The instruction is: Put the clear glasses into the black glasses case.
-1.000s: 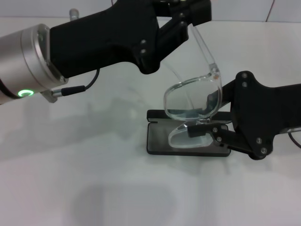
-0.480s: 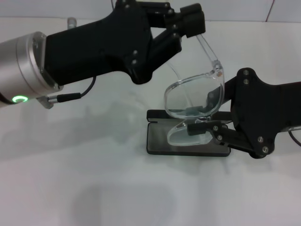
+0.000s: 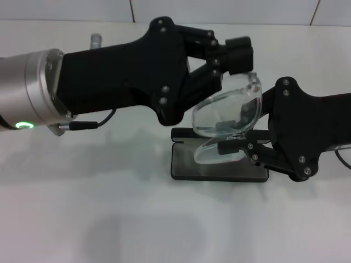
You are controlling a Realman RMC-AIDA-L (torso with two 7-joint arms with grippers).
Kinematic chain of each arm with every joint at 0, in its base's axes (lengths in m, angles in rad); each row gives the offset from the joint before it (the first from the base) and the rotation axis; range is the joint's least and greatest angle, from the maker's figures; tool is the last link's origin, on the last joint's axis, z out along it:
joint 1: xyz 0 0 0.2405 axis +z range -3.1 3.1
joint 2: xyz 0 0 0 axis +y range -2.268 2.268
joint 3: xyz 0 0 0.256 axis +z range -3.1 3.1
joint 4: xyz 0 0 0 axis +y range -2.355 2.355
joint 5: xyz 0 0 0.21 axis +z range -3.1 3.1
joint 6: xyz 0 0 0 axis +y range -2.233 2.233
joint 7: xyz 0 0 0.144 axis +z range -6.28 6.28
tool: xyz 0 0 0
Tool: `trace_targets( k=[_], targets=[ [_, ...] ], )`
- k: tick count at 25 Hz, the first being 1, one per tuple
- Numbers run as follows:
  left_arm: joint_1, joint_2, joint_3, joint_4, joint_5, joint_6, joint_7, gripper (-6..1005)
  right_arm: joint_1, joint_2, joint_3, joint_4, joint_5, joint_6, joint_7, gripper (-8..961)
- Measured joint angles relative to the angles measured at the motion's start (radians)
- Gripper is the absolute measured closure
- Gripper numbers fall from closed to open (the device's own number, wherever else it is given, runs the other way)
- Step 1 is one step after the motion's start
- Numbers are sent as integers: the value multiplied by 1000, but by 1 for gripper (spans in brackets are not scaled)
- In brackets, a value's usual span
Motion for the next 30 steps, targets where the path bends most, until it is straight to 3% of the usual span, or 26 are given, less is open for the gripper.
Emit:
trace_targets(
  k=[30],
  targets=[
    [-33,1,-5,0,61,34,-46,934,12,0,-1,33,-4,-24,-25,834]
  ],
)
